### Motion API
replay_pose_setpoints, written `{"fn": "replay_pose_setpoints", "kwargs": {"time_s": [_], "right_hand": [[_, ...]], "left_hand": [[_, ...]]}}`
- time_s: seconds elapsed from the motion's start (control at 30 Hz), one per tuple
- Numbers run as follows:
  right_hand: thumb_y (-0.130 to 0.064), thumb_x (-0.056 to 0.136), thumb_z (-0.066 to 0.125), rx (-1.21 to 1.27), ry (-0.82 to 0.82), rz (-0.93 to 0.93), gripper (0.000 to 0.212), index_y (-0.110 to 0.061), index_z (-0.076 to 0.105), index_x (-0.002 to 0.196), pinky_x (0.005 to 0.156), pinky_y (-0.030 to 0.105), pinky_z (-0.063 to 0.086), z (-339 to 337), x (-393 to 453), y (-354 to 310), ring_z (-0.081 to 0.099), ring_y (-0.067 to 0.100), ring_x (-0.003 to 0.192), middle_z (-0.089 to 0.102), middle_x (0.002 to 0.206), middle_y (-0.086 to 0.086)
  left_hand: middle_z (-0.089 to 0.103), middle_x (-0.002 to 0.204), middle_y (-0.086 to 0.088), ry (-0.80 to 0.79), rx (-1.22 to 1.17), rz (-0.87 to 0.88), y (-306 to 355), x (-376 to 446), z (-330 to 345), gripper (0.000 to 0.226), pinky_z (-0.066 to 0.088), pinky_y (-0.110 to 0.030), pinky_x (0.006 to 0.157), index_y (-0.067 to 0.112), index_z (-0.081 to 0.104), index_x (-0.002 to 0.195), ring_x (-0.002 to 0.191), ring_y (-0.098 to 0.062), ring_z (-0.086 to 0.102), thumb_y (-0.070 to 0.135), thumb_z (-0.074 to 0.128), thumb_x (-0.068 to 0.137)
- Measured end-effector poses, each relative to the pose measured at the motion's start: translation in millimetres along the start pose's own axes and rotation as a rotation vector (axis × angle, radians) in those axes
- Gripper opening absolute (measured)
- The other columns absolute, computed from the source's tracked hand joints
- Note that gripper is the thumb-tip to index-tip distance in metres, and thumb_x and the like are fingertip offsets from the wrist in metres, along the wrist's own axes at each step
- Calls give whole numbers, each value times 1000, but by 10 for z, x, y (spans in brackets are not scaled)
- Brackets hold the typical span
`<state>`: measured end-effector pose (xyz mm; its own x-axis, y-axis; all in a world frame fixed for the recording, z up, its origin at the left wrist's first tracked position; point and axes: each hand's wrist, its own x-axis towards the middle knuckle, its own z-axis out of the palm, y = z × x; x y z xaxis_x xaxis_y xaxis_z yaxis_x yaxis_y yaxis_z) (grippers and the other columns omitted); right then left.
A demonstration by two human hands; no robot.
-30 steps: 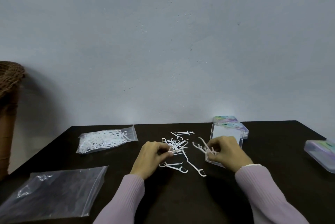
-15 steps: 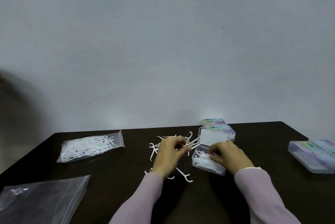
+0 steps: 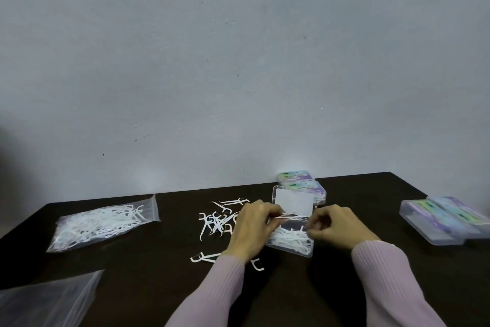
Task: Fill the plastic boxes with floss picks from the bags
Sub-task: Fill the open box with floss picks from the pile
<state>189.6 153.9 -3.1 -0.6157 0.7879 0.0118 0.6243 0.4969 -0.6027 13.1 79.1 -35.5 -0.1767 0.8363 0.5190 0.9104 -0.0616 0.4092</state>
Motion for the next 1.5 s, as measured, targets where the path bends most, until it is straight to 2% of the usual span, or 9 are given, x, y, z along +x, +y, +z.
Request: {"fn": "replay_pose_setpoints", "kwargs": {"time_s": [0.2,0.33,0.53,0.73,0.87,1.07,1.2,1.37,1.5], "right_hand": [[-15,80,70,51,-84,-9,6,-19,67,83,63,14,50,-30,-9,-17,61,3,62,65,76,-4],[-12,78,72,54,-13,-61,6,-17,68,77,58,10,48,-25,-4,-30,59,-2,54,64,70,-6],[-20,74,76,31,117,-94,12,-26,66,72,63,13,49,75,16,-97,59,3,69,64,73,-9],[-33,81,68,-190,90,-81,10,-26,68,88,72,15,43,150,24,-131,55,3,80,59,84,-13],[-31,83,66,-166,115,-156,9,-24,68,89,65,9,38,205,16,-237,52,1,73,60,83,-10],[-28,82,66,-140,76,-333,9,-24,70,90,66,7,37,356,-29,-493,54,1,75,65,88,-7],[-31,83,65,-261,-52,-415,12,-24,69,92,78,19,50,484,-75,-635,60,4,83,68,90,-7],[-34,85,60,-461,-63,-446,20,-22,66,100,84,29,47,704,-103,-766,60,17,98,67,102,-2],[-23,89,52,-507,-8,-425,23,-24,63,109,88,31,44,849,-88,-814,56,23,109,60,115,1]], "left_hand": [[68,95,9,-56,-61,-50,-26,25,-38,18,41,-16,75,27,72,99,83,-3,54,31,71,82],[71,87,10,-93,-263,-147,-92,57,-97,17,52,-27,81,23,74,93,83,-1,63,25,77,76],[70,88,10,-91,-357,-227,-208,7,-94,11,49,-13,74,22,73,91,81,1,63,14,70,83],[71,90,6,-115,-441,-280,-247,-28,-67,17,54,-20,77,21,72,91,85,-8,66,7,68,83],[71,89,5,-116,-463,-279,-241,-53,-105,17,53,-18,76,18,72,92,85,-9,66,5,68,83],[71,88,7,-88,-462,-279,-317,-222,-395,20,45,-9,74,15,72,94,82,7,64,-1,61,86],[71,91,4,-126,-432,-302,-468,-446,-652,23,47,-10,74,15,72,97,82,4,63,-2,64,84],[66,108,19,-417,-208,-198,-676,-732,-912,30,41,-8,88,36,70,104,102,8,55,18,73,80],[64,106,22,-340,-81,-151,-719,-830,-961,21,41,-10,85,38,72,99,101,8,51,24,70,83]]}}
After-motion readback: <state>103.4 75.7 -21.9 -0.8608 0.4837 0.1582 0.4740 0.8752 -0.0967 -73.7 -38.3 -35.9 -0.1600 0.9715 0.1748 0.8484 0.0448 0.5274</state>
